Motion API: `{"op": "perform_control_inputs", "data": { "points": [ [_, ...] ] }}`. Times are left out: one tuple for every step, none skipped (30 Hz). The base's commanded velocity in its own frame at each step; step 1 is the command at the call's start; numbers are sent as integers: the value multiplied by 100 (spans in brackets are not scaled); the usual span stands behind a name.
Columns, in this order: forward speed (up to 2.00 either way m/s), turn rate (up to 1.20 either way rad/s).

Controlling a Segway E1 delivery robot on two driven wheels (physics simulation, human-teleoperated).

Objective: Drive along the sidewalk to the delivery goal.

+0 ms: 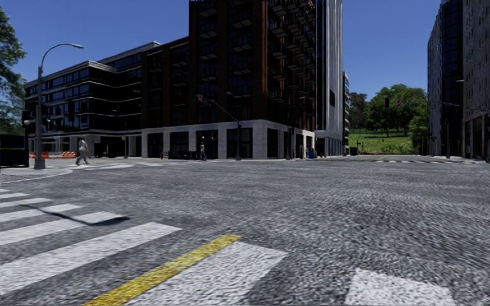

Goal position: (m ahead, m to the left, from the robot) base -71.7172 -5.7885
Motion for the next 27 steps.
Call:
{"op": "perform_control_inputs", "data": {
  "points": [
    [103, -112],
    [103, -112],
    [103, -112],
    [103, -112],
    [103, -112],
    [103, -112],
    [103, -112],
    [103, -112],
    [105, -112],
    [109, -112],
    [112, -112],
    [112, -112],
    [114, -112],
    [115, -112],
    [118, -112],
    [118, -112],
    [119, -112],
    [120, -112],
    [122, -112],
    [122, -112],
    [125, -112],
    [126, -112],
    [127, -112],
    [127, -120],
    [127, -120],
    [127, -120],
    [127, -120]
  ]
}}
